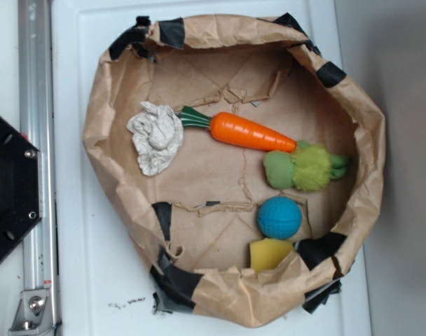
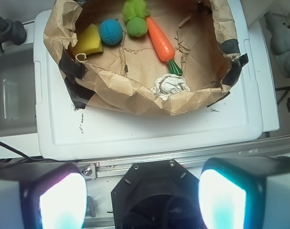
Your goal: Grab the white paper.
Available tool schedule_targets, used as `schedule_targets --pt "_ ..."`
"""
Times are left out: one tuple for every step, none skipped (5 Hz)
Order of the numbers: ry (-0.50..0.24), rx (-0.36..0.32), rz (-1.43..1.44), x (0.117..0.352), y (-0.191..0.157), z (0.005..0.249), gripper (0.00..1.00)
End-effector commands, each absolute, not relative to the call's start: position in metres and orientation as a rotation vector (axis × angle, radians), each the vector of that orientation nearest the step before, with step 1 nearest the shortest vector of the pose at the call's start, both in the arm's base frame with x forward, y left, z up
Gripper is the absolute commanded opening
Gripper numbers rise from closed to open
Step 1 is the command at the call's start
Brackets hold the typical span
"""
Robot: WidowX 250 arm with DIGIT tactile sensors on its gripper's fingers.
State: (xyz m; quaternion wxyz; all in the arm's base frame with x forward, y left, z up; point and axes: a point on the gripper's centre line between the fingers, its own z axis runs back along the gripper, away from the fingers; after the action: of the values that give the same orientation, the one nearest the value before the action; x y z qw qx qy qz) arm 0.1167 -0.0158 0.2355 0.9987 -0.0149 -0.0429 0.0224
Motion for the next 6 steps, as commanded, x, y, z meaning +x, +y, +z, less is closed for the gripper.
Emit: schedule_targets --pt "-0.086 -0.03 0.045 0.117 -0.016 0.235 1.0" --pt "-0.095 0.082 0.049 0.16 0.018 0.192 1.0" --pt "-0.107 0.065 0.002 0.199 0.026 0.173 1.0" --pt "-0.062 0.082 -0.012 0.22 0.038 0.138 1.0" --pt "0.005 0.06 -0.054 0.22 0.035 0.1 1.0" --pt "0.026 0.059 -0.1 0.213 0.026 0.066 1.0"
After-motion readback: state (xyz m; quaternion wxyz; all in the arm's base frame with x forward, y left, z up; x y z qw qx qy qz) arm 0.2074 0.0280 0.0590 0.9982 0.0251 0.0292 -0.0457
